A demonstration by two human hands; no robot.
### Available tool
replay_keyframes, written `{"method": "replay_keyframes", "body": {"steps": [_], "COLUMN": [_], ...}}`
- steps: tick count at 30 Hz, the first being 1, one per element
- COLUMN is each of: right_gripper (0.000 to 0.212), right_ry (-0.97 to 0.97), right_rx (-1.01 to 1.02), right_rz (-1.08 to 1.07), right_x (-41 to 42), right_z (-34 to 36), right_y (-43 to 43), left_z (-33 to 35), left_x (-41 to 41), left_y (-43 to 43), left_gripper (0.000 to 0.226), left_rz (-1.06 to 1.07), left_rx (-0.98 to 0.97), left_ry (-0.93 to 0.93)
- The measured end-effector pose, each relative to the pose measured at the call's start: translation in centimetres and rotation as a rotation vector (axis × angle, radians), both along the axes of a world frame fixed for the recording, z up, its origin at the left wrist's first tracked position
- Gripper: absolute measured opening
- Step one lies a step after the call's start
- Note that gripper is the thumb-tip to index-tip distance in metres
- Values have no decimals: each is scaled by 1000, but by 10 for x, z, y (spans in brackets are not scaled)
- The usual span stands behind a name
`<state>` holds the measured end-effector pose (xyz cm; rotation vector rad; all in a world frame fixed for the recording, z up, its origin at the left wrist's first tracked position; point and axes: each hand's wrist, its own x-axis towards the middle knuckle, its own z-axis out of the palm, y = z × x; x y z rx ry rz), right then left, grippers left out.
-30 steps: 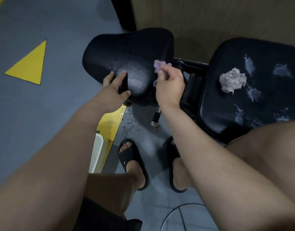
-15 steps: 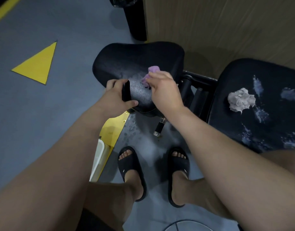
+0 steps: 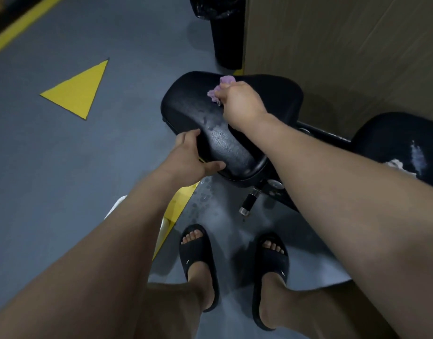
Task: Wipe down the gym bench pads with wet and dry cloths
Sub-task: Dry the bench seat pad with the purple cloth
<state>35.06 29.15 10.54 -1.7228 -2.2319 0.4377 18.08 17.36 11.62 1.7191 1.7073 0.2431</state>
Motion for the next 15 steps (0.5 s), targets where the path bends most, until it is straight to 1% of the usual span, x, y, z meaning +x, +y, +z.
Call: {"method": "replay_keyframes", "body": {"steps": [1, 2, 3, 4, 6, 7, 9, 11, 12, 13, 15], "right_gripper": [22, 29, 35, 35, 27, 26, 25, 22, 24, 29, 37], "right_ry": [-20, 26, 1, -59, -41, -6, 7, -38, -119, -193, -203], "right_rx": [47, 5, 20, 75, 130, 127, 189, 231, 221, 154, 67], "right_rz": [76, 161, 209, 285, 454, 508, 520, 442, 417, 380, 293], "right_x": [0, -1, -4, -2, 0, 2, 0, -9, -16, -27, -41], "right_z": [6, 11, 12, 13, -2, -5, -10, -6, -5, -2, 0], "right_y": [-10, -27, -43, -62, -89, -92, -80, -46, -28, -11, 9], "left_z": [0, -1, -1, -1, -3, -4, -5, -7, -7, -7, -7], "left_x": [1, 1, 1, 0, -1, -2, -3, -4, -4, -4, -4], "left_y": [0, 0, 0, 1, 2, 2, 2, 2, 1, 1, 1], "left_gripper": [108, 106, 101, 95, 87, 86, 89, 98, 103, 106, 106], "left_rz": [9, 15, 18, 16, 12, 14, 18, 15, 18, 19, 11], "left_rx": [4, 11, 18, 23, 27, 27, 42, 51, 46, 41, 41], "left_ry": [2, 7, 10, 9, -5, -11, -1, 11, 10, 7, 4]}}
